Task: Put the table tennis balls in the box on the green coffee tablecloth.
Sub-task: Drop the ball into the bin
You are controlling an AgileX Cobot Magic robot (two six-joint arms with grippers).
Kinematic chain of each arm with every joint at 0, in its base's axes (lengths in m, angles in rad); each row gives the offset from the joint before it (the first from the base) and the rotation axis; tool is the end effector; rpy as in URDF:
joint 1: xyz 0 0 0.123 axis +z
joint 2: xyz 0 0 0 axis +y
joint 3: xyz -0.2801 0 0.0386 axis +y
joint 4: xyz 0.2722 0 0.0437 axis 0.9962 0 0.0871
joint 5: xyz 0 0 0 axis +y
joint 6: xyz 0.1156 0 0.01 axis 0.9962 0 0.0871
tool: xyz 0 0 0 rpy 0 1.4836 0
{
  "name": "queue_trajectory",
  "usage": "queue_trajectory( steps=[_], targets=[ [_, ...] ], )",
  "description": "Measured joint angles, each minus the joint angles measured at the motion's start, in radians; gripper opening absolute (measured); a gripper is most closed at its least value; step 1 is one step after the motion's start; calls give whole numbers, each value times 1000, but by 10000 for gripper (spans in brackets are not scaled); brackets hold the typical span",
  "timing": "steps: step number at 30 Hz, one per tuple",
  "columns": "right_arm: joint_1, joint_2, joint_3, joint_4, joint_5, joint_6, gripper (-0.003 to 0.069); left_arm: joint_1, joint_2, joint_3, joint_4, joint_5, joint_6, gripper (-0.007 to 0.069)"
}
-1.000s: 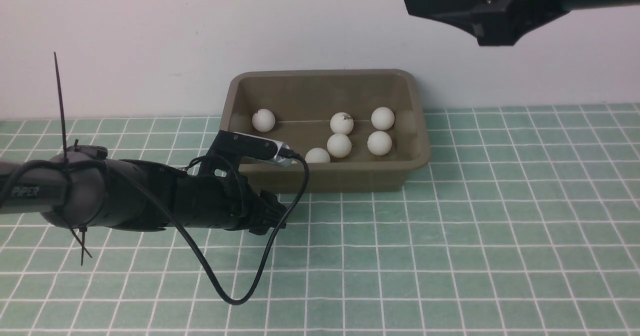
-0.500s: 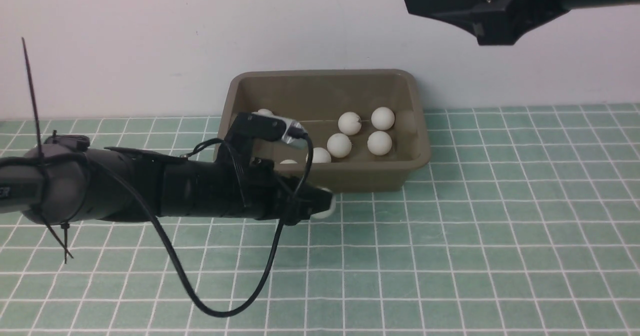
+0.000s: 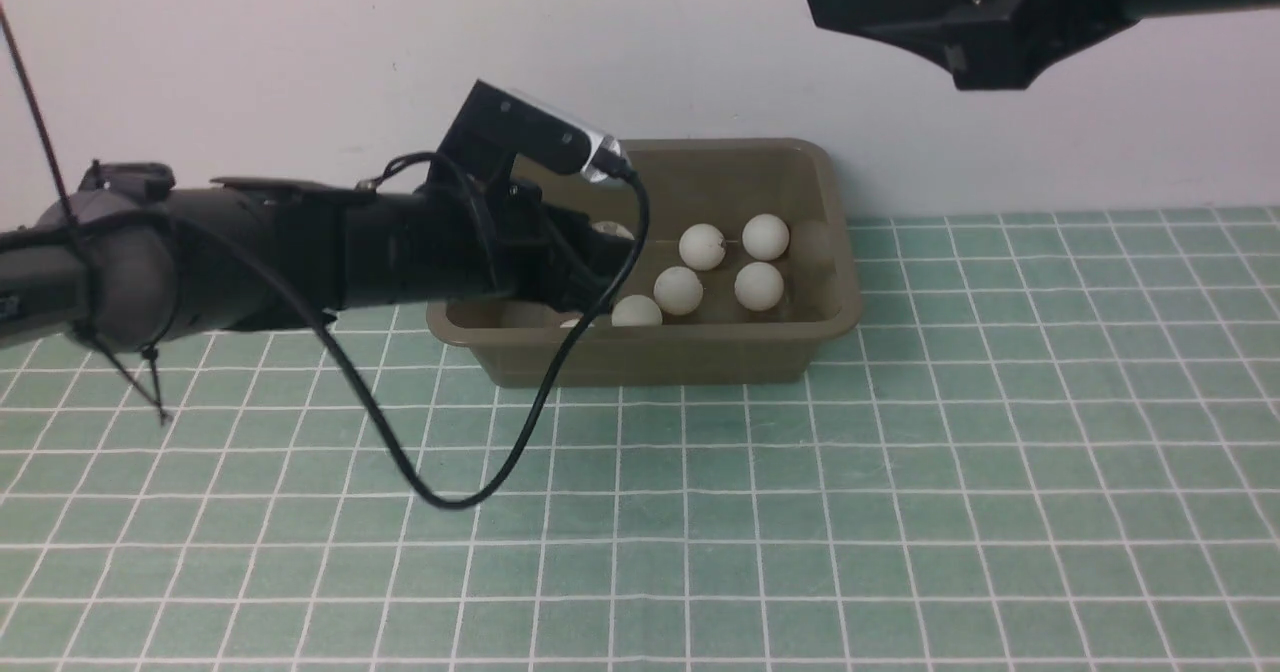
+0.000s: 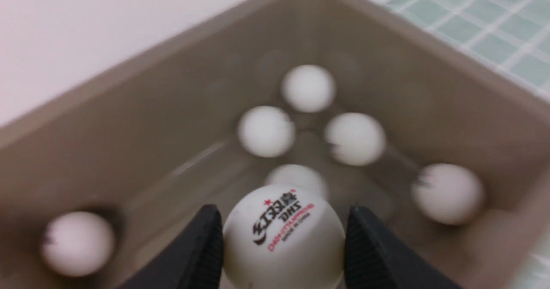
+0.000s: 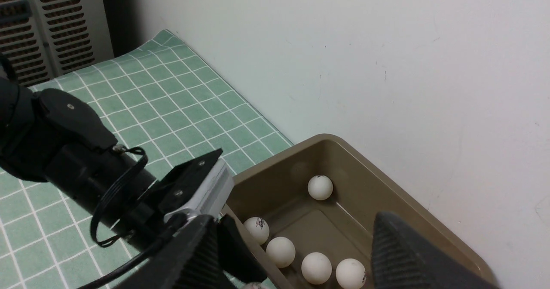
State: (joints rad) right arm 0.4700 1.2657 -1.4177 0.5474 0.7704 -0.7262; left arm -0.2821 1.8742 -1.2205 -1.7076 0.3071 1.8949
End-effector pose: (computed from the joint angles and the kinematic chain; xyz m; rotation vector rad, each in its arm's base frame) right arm 0.2594 0.1790 0.4388 -0.9851 1.7662 0.4737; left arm 0.4312 -0.1613 0.1926 0.6568 1.9840 -0.3796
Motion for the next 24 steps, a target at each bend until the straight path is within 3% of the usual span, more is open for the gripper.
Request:
queue_trajectory(
  steps=[9, 15, 18, 24],
  targets=[
    [0, 0, 0, 6, 14, 0, 442, 0, 90, -80, -6, -82, 59, 328],
    [0, 0, 0, 5, 14, 0, 442, 1, 105, -92, -7, -90, 76, 411],
    [0, 0, 0, 2, 8, -1, 442, 1, 80, -92, -7, -108, 27, 482],
    [0, -2, 0, -7, 1, -17, 442, 1, -75, -79, -13, -283, -12, 492]
  ],
)
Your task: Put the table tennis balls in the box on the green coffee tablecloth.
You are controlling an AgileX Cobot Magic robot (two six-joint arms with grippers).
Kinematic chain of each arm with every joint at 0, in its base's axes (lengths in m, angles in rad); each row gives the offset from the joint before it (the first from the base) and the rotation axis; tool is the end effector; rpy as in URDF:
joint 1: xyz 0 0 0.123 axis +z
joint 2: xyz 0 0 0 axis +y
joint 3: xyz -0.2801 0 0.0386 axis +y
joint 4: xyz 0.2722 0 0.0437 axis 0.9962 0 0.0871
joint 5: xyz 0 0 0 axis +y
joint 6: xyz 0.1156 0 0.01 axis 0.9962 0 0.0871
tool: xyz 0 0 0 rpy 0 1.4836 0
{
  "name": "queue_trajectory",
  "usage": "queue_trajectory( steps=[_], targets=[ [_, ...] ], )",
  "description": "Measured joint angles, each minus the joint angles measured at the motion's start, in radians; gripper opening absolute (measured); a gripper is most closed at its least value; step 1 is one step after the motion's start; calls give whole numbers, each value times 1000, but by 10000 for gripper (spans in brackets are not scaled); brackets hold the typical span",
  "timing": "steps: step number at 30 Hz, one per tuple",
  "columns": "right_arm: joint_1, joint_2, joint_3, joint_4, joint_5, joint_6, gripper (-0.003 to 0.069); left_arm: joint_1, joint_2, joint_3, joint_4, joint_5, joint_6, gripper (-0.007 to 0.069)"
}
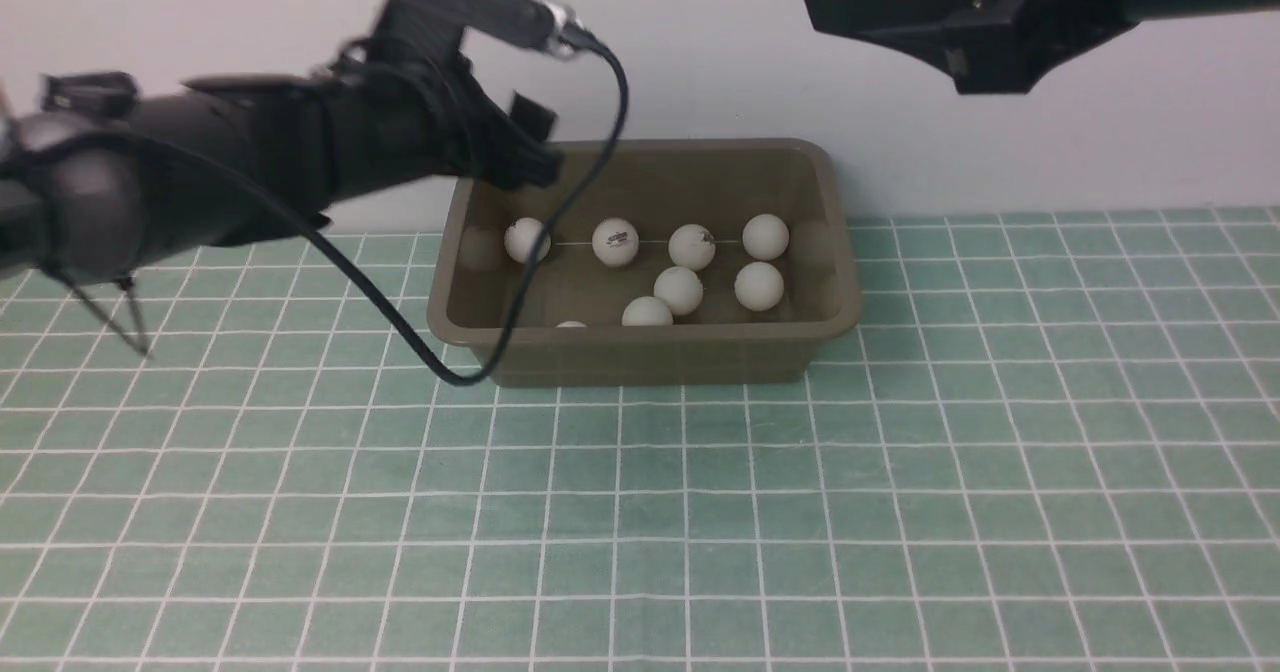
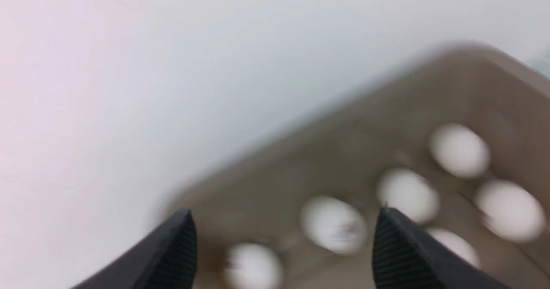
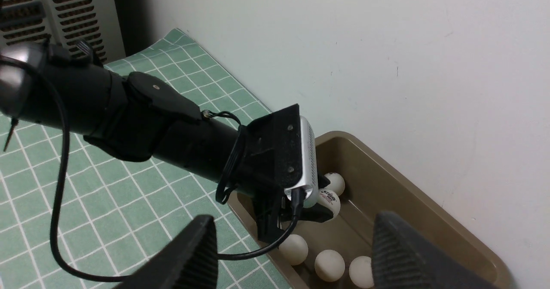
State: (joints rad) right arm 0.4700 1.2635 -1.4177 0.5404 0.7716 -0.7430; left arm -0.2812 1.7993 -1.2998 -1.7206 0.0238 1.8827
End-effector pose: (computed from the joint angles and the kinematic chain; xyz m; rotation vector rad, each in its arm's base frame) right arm 0.2590 0.1783 0.4391 -1.0025 1.7556 0.4552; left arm 0.4482 -0.1324 0.2490 0.4503 1.9289 -0.1007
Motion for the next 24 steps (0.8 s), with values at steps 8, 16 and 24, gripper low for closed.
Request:
queue_trajectory(
  steps=[8, 16, 24],
  targets=[
    [0, -30, 0, -69, -93, -12, 442, 0, -218, 49, -14, -119, 0, 492],
    [0, -129, 0, -293, -214, 96, 442, 0, -454, 51, -17, -111, -2, 492],
    [-1, -306, 50, -465, -136, 293, 442, 0, -475, 51, -18, -36, -10, 492]
  ],
)
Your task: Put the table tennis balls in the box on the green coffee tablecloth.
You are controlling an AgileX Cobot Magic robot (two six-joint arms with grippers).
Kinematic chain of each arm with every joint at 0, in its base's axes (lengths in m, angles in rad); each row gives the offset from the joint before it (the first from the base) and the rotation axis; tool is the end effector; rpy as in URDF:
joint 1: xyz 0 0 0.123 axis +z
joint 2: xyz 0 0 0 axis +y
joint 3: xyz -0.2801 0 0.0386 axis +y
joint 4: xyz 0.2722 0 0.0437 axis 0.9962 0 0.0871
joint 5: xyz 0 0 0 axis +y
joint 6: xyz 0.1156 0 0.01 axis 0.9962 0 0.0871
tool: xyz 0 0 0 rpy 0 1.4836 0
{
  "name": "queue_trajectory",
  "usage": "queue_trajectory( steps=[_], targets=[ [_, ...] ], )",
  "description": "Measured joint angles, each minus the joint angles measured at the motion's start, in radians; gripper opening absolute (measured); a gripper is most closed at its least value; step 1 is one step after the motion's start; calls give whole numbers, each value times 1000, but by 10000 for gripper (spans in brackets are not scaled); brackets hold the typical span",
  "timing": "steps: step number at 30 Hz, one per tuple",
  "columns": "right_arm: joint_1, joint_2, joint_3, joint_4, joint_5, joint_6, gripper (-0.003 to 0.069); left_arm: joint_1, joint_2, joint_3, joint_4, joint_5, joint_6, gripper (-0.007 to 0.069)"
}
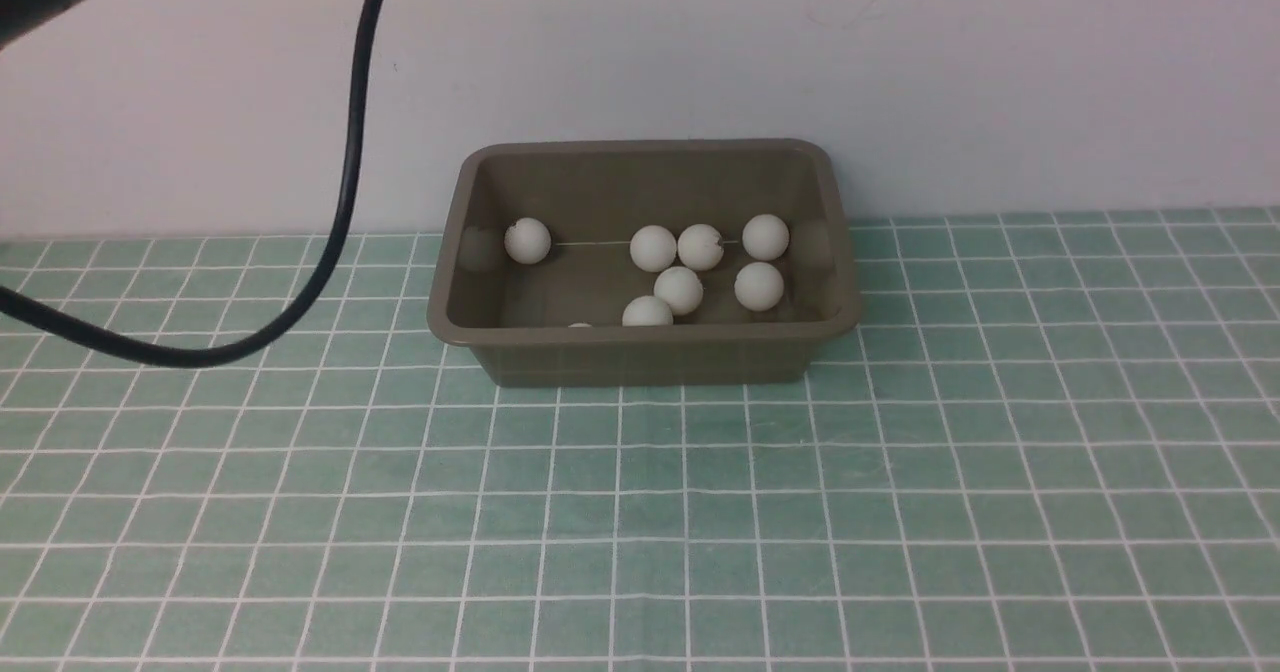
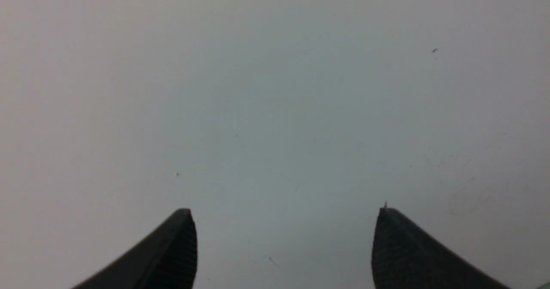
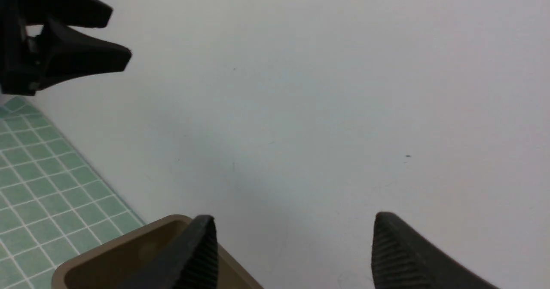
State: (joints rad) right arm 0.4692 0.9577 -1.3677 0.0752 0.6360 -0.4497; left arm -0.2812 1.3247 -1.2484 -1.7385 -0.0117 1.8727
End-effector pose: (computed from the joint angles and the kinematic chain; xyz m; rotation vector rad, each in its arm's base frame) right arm 0.1916 0.1029 0.5069 -0.7413 1.5399 0.0977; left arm 0.3462 -0.0987 0.4279 0.3134 1.5311 -0.1068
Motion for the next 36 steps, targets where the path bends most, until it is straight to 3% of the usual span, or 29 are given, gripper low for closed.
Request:
queue_trajectory(
  steps=[7, 15, 25, 36],
  targets=[
    [0, -223, 204, -9, 25, 38, 442, 0, 24, 0, 2, 17, 0, 492],
    [0, -330, 521, 7, -228, 61, 442, 0, 80, 0, 2, 19, 0, 492],
    [0, -330, 554, 191, -288, 192, 442, 0, 264, 0, 2, 19, 0, 492],
    [-1, -330, 557, 207, -330, 193, 442, 0, 608, -1, 2, 32, -2, 492]
  ],
)
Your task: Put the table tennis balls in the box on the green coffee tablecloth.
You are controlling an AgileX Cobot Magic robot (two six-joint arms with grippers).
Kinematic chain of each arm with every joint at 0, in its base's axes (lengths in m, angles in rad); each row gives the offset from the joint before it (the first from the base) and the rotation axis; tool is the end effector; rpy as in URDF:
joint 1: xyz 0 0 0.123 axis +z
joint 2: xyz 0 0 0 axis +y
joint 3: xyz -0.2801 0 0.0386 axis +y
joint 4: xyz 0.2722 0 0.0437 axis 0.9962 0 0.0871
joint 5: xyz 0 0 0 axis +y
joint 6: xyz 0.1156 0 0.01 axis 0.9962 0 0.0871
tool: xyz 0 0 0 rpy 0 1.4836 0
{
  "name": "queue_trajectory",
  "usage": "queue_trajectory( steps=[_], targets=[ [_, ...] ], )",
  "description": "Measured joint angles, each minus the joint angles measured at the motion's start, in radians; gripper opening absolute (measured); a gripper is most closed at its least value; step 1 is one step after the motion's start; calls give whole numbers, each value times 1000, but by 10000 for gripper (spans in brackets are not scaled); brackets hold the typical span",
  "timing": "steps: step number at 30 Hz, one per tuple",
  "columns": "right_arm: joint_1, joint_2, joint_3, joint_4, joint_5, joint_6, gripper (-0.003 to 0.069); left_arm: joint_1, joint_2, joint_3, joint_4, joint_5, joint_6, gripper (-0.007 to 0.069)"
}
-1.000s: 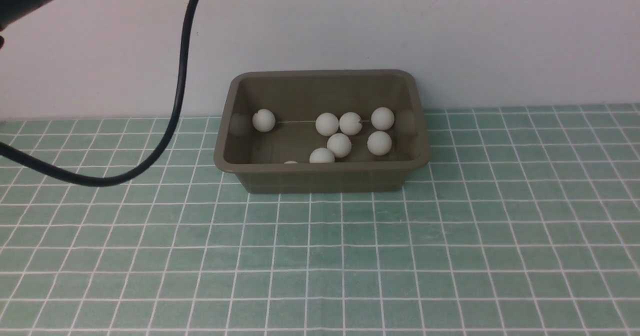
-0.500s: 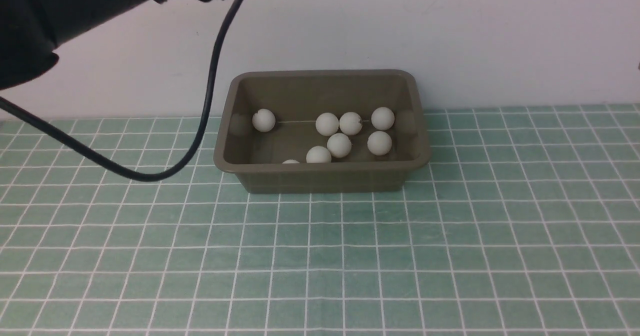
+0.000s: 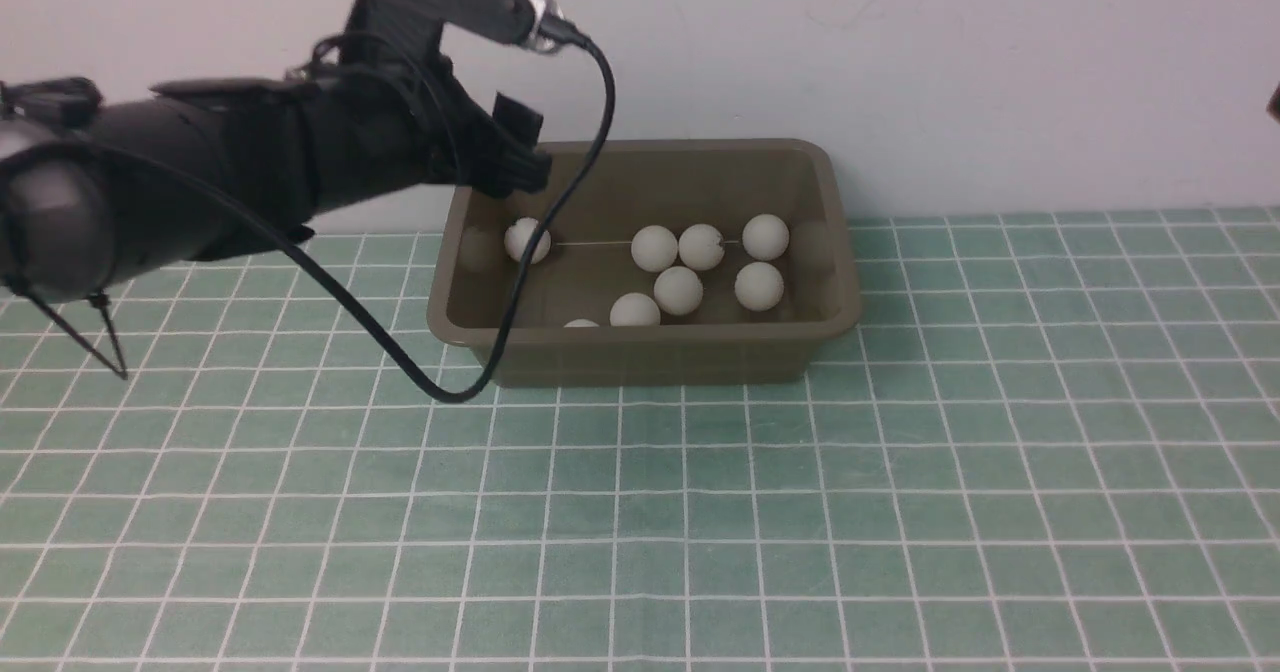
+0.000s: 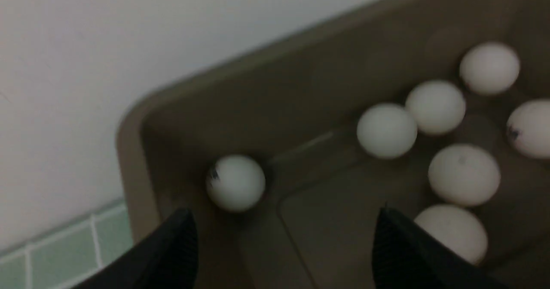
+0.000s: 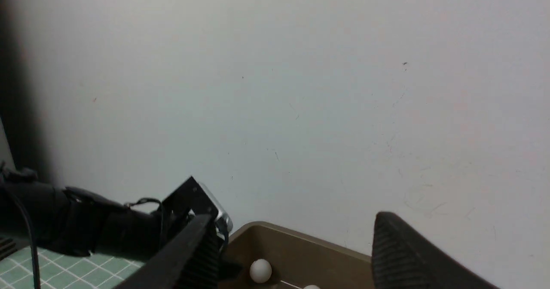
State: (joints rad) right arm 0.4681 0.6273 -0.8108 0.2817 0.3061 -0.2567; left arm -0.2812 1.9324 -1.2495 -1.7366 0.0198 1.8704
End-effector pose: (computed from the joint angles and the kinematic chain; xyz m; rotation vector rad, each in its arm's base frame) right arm 0.1483 0.0859 0.4084 -0.4280 1.5544 0.4399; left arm 0.4511 -0.1328 0.1687 0.4570 2.1162 -0.1060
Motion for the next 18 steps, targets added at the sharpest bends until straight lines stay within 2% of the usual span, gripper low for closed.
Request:
queue_trajectory(
  steps=[5, 18],
  targets=[
    [0, 0, 0, 0, -12, 0, 442, 0, -10, -3, 4, 115, -40, 492],
    [0, 0, 0, 3, 29, 0, 442, 0, -193, -24, 23, 341, -40, 492]
  ],
)
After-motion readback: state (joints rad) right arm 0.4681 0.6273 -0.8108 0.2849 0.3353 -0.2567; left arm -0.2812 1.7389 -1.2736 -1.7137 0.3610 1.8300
